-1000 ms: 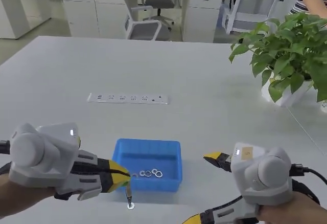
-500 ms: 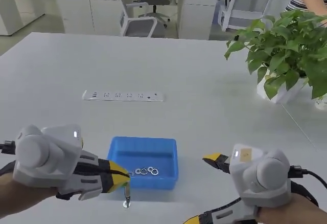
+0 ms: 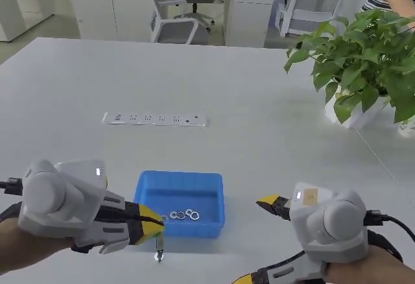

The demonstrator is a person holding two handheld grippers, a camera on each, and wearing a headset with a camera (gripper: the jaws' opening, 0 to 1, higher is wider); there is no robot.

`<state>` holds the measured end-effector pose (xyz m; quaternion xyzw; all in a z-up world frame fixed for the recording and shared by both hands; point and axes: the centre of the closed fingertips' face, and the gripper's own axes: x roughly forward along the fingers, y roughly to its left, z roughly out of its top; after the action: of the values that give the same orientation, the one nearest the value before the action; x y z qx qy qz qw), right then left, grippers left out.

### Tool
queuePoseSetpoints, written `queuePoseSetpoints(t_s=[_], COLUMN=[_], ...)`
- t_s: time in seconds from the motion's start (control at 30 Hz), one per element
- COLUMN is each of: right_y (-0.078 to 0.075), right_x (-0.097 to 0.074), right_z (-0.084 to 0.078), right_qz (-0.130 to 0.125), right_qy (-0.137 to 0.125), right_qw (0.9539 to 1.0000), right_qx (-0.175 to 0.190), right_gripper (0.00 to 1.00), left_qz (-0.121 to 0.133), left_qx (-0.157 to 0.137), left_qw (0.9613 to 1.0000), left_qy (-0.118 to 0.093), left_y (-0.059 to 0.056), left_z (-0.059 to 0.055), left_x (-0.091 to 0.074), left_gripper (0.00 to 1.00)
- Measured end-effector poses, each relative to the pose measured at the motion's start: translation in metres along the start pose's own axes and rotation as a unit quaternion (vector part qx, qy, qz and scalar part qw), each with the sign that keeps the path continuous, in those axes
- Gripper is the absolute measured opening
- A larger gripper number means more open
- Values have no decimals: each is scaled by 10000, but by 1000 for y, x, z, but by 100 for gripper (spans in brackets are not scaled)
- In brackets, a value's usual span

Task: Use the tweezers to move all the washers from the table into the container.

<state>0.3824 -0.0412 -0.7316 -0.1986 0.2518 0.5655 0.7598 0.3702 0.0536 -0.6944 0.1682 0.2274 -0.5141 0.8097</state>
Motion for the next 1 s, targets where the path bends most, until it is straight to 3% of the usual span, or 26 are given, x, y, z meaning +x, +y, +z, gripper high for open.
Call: queuePoseSetpoints(t_s=[0.4,0.73,1.0], right_y=[2,8,16], right_x=[0,7,19], right_z=[-4,4,16], right_qz=[32,232,524], right_qy=[39,-70,-178], right_qw=[10000,9995,9967], right_qx=[6,-183,-595], right_gripper=[98,91,78], left_qz=[-44,-116,-67], left_qx=[7,143,120], left_qw=[10000,9998,9999], left_qy=[-21,38,62], left_y=[-1,-3,4], left_z=[0,-3,-8], left_x=[1,0,-1], left_gripper=[5,5,5])
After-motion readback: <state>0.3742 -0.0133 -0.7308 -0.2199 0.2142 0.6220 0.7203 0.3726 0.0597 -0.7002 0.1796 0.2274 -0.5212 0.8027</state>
